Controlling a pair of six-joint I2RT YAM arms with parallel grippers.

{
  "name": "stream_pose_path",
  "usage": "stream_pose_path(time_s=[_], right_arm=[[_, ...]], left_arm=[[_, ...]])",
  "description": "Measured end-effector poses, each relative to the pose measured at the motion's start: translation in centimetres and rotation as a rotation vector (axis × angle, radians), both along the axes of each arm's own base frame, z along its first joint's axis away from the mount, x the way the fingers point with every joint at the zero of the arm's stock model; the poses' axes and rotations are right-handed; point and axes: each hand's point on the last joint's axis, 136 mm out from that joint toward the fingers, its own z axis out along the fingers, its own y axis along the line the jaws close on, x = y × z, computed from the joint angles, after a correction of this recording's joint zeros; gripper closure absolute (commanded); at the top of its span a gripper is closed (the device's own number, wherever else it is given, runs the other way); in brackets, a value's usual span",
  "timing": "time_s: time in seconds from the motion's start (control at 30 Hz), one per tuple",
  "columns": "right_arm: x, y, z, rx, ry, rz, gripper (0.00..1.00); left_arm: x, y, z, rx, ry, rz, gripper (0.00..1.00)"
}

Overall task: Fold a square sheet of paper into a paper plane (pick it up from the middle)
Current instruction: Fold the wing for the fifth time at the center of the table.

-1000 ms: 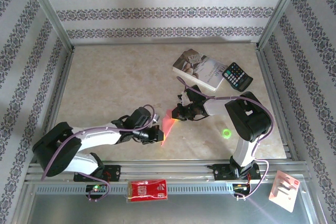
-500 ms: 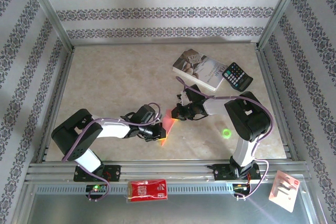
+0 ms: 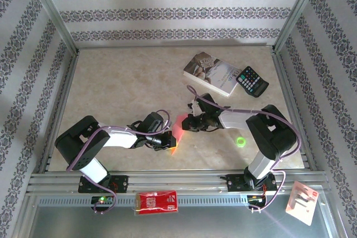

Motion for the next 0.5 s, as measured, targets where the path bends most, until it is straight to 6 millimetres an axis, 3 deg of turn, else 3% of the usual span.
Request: stream_pose_path(time_s=[0.2,0.5], right_arm=[[-2.9,0.8,-1.2,-0.005,0.048,0.028,0.90],[-3.7,1.8,-1.3,0.022,0.061,0.019,0.90]], left_arm=[[0.0,0.0,0.0,0.000,-0.002,-0.002,1.00],[0.0,0.0,0.0,0.001,-0.005,-0.005,1.00]])
